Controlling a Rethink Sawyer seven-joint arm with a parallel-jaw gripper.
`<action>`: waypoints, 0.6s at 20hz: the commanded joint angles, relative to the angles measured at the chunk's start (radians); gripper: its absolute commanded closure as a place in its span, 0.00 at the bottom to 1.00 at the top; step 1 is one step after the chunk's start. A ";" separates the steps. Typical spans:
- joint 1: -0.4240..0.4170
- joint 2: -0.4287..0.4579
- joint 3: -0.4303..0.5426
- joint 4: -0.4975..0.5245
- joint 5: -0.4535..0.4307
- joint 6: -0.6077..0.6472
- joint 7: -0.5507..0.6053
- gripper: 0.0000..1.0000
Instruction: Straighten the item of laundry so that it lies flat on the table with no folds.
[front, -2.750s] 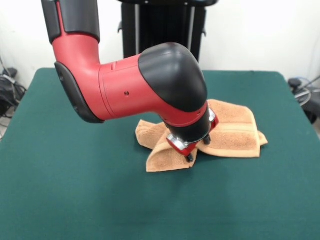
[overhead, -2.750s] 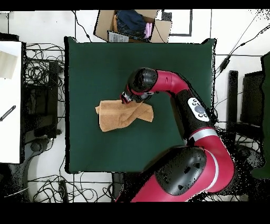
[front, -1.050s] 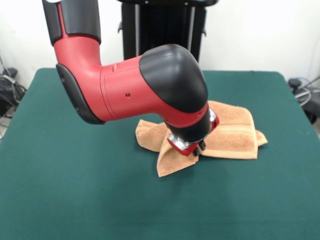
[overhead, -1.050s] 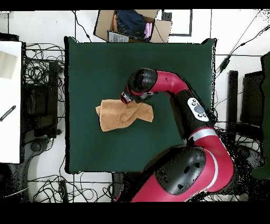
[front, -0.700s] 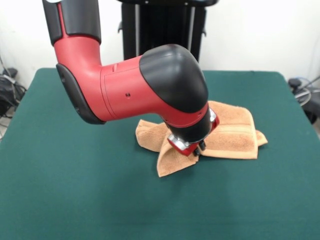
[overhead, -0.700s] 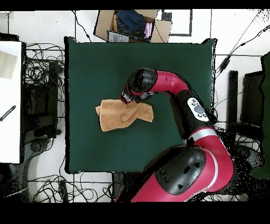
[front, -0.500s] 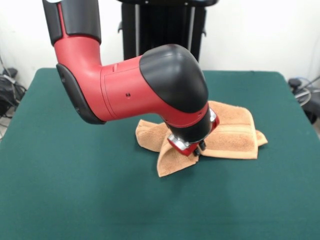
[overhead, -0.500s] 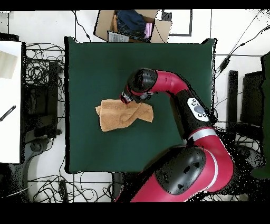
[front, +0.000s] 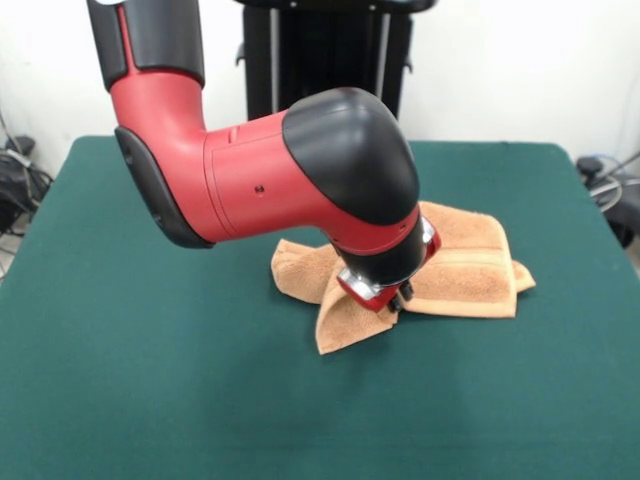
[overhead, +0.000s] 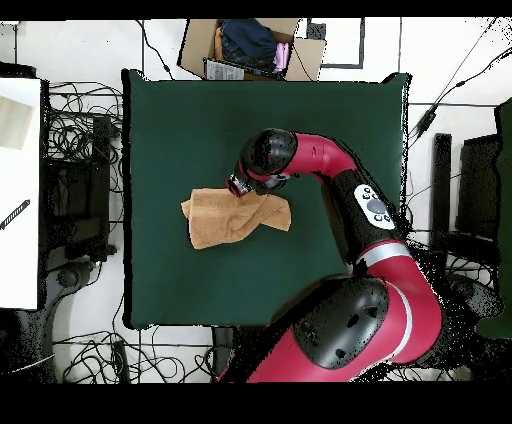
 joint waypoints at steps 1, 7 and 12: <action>0.025 -0.011 -0.052 -0.001 -0.020 0.042 0.020 1.00; 0.020 -0.028 -0.053 0.017 -0.025 0.002 0.039 1.00; 0.013 -0.049 -0.056 0.045 -0.028 -0.018 0.050 1.00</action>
